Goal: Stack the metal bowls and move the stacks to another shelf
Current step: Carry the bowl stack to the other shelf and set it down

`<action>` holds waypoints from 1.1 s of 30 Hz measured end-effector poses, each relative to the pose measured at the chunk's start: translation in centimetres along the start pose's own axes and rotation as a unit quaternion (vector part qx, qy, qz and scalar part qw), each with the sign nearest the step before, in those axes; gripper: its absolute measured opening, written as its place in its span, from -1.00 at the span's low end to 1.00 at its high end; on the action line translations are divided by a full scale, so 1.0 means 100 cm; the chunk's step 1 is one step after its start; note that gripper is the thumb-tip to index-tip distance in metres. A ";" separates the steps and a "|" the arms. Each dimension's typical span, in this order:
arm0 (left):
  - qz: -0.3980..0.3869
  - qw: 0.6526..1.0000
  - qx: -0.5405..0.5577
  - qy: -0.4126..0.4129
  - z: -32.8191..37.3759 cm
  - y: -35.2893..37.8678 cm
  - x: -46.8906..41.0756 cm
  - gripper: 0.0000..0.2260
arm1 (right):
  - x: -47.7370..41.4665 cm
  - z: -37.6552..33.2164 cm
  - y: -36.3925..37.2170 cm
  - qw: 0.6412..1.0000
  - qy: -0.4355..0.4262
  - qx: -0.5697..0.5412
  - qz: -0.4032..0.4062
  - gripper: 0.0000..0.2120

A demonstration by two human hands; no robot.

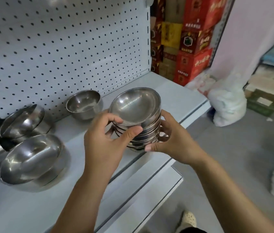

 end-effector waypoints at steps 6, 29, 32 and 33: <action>-0.116 0.990 0.022 0.073 0.040 0.089 -0.003 -0.56 | 0.060 -0.001 -0.084 0.992 0.000 0.000 0.124 0.02; -0.360 0.906 0.136 0.175 0.227 0.537 0.086 -0.56 | 0.310 0.027 -0.482 0.911 0.064 0.027 0.406 0.02; -0.383 0.898 0.132 0.172 0.245 0.579 0.094 -0.55 | 0.329 0.030 -0.518 0.904 0.074 0.024 0.420 0.01; -0.390 0.895 0.133 0.172 0.249 0.588 0.095 -0.56 | 0.332 0.030 -0.526 0.902 0.076 0.025 0.424 0.01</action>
Point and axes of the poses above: each hand's wrist, its own x-axis away from the middle knuckle, its own y-axis out of the palm, z = x × y, the point moved 6 cm from there along -x, towards the middle knuckle, and after that the axes turned 8 degrees about -x, right-handed, at the moved point
